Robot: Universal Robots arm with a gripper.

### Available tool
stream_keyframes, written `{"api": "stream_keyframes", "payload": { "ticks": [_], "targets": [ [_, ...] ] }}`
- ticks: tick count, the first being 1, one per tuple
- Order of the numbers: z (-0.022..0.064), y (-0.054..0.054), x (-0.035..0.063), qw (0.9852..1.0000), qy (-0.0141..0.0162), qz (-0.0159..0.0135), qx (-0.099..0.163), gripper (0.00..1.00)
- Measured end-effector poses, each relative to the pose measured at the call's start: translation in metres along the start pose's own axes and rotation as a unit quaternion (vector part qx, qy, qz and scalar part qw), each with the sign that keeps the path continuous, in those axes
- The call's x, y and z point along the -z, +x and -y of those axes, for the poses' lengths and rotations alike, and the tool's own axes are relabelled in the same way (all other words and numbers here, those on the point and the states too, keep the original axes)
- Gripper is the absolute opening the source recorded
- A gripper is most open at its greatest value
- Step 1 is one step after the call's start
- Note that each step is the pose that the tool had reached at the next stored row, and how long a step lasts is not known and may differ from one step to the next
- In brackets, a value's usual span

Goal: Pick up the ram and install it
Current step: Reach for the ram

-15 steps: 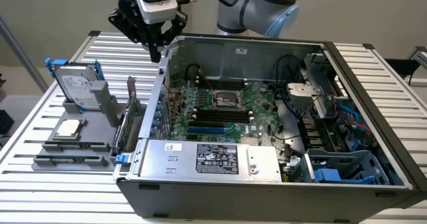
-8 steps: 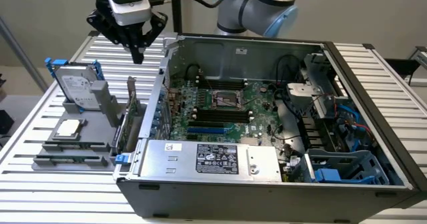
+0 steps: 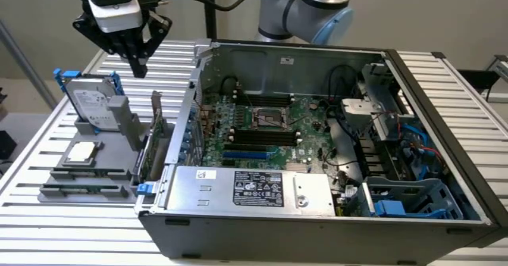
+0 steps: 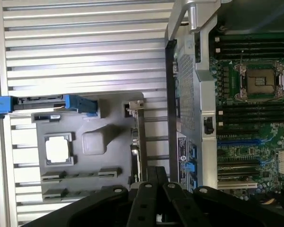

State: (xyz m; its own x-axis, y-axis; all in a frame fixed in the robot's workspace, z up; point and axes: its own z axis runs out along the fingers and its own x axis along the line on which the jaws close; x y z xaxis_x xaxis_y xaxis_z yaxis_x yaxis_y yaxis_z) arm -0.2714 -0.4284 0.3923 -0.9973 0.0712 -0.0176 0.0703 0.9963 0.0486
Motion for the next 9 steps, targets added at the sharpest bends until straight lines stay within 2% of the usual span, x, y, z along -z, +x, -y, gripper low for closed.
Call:
{"api": "stream_keyframes", "payload": {
  "ticks": [9],
  "targets": [
    [0.0091,0.04,0.0007,1.0,0.0001,-0.0013,0.0,0.11]
  ]
}}
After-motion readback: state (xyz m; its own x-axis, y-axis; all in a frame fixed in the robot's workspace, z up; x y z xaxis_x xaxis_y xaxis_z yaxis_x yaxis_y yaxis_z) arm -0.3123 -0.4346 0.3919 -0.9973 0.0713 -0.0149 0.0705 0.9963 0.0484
